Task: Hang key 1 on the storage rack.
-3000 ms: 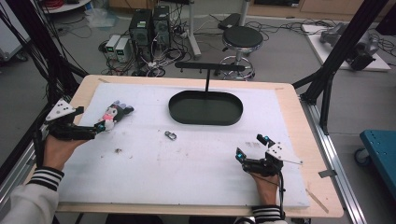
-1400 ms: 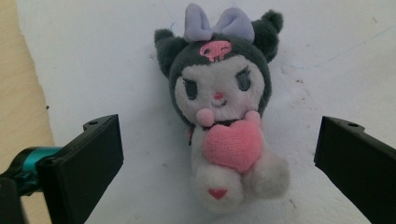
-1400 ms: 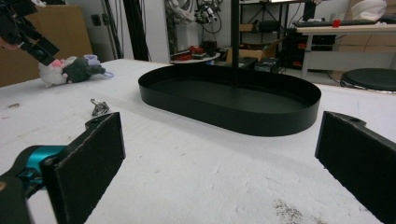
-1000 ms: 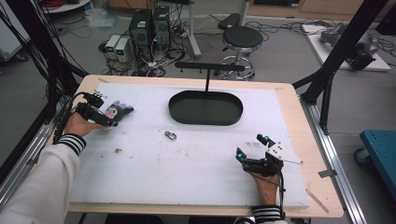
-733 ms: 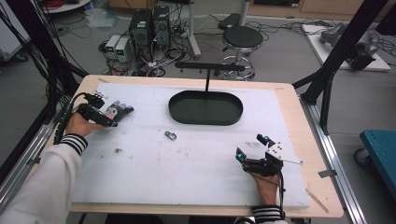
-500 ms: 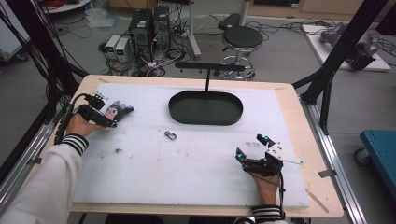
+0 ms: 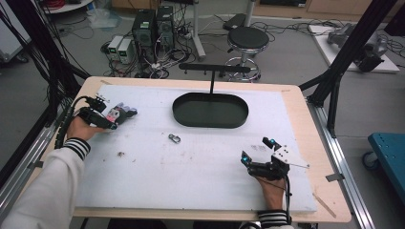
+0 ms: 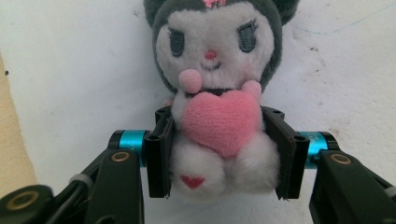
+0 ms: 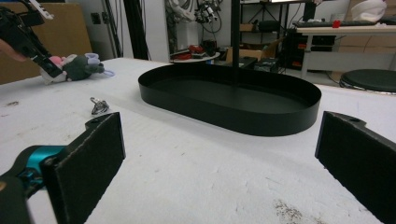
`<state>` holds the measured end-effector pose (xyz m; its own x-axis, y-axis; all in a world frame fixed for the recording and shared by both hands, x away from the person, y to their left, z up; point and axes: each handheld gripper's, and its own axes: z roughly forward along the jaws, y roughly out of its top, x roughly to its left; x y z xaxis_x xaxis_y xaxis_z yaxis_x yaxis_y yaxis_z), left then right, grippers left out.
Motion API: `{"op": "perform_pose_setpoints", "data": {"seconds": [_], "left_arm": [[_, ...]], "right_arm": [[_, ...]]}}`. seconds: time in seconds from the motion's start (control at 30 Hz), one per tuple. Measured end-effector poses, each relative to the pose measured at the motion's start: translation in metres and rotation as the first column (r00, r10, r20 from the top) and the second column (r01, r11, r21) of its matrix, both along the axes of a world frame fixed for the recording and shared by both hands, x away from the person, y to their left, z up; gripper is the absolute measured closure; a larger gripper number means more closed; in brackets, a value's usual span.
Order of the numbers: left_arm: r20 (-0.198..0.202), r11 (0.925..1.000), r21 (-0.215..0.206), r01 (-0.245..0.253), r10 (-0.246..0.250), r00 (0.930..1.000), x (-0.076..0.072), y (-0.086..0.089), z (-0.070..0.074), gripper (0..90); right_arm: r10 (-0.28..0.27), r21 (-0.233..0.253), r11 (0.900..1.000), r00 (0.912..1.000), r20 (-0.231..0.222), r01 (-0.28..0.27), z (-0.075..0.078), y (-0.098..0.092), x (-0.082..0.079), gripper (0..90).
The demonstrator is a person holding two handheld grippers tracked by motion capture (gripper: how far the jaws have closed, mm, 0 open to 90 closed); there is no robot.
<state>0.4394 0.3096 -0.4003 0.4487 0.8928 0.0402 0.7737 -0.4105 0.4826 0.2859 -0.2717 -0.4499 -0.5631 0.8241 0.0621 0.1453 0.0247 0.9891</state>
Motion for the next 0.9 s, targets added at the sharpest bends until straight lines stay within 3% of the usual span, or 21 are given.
{"op": "perform_pose_setpoints", "data": {"seconds": [0.3, 0.6, 0.9], "left_arm": [[0.021, 0.9993, 0.003, 0.038, -0.038, 0.9991, -0.003, 0.001, 0.006, 53.3], [0.097, 0.9961, -0.06, 0.064, -0.058, 0.9936, -0.009, 0.004, 0.019, 53.9], [0.177, 0.9832, -0.156, 0.094, -0.066, 0.982, -0.017, 0.005, 0.033, 53.9]], "right_arm": [[0.0, 0.003, 1.0, 1.0, 0.0, 0.0, 0.0, 0.0, 0.0, 0.8], [0.0, 0.004, 1.0, 1.0, -0.005, 0.0, 0.0, 0.0, 0.0, 0.7], [-0.001, -0.002, 1.0, 1.0, -0.002, 0.001, 0.0, 0.0, 0.0, 0.8]]}}
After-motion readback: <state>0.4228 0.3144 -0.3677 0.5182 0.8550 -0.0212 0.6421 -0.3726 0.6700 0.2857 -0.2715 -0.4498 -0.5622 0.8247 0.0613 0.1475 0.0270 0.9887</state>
